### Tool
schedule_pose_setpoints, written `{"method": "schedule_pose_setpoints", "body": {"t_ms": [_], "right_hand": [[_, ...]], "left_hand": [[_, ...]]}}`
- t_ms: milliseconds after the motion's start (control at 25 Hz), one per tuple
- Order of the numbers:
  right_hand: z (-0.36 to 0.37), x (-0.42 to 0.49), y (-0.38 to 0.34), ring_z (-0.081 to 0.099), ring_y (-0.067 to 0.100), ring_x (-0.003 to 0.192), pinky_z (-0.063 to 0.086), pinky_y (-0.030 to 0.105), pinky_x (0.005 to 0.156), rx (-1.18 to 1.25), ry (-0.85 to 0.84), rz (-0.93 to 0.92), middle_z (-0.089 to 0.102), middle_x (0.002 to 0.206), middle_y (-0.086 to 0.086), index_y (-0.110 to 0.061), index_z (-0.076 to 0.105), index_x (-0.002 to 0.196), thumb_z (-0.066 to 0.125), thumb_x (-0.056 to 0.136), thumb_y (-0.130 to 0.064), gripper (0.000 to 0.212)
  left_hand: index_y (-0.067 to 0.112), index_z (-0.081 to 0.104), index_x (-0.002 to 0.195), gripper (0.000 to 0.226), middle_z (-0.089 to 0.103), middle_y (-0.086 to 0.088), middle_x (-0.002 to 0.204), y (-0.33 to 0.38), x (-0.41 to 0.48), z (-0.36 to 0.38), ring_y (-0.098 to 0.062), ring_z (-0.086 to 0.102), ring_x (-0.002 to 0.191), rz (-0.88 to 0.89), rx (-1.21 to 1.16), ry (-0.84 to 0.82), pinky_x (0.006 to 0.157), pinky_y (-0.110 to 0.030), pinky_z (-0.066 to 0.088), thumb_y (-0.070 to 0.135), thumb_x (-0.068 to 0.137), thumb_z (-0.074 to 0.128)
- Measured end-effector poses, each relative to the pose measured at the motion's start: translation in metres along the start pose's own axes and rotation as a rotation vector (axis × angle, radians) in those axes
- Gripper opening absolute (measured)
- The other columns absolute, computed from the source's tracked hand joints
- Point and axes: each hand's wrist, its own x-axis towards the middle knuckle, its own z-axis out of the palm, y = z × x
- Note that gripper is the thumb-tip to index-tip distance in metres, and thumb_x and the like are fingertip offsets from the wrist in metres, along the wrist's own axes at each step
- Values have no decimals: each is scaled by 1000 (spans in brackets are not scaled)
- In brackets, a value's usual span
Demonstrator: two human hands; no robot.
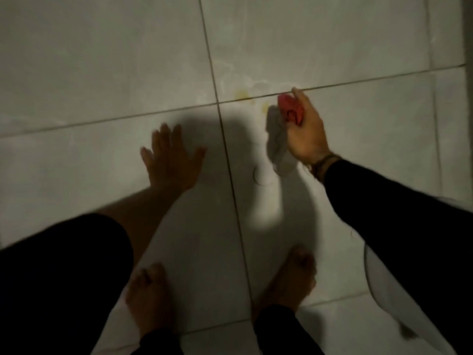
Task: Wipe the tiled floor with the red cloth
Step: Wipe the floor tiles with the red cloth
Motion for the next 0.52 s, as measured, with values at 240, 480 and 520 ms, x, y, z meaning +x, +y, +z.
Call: {"method": "schedule_pose_setpoints", "body": {"t_ms": [240, 480, 520], "right_hand": [[67, 112, 42, 5, 42, 166, 9, 60, 134, -790, 22, -387, 12, 179, 15, -16, 16, 170, 54, 92, -29, 88], [137, 70, 49, 11, 42, 166, 11, 64, 133, -928, 23, -676, 16, 178, 18, -14, 20, 169, 55, 88, -45, 93], [133, 42, 68, 10, 39, 167, 12, 62, 134, -978, -77, -714, 14, 179, 15, -16, 19, 169, 54, 91, -45, 91]], "left_hand": [[34, 18, 176, 79, 11, -17, 185, -60, 52, 87, -45, 12, 170, 187, 92, 410, 126, -78, 6, 67, 105, 31], [33, 20, 175, 78, 7, -17, 185, -56, 50, 79, -45, 7, 170, 190, 60, 380, 127, -81, 6, 60, 104, 37], [33, 21, 175, 78, 6, -17, 185, -57, 48, 78, -45, 6, 170, 177, 46, 366, 127, -81, 6, 60, 104, 38]]}}
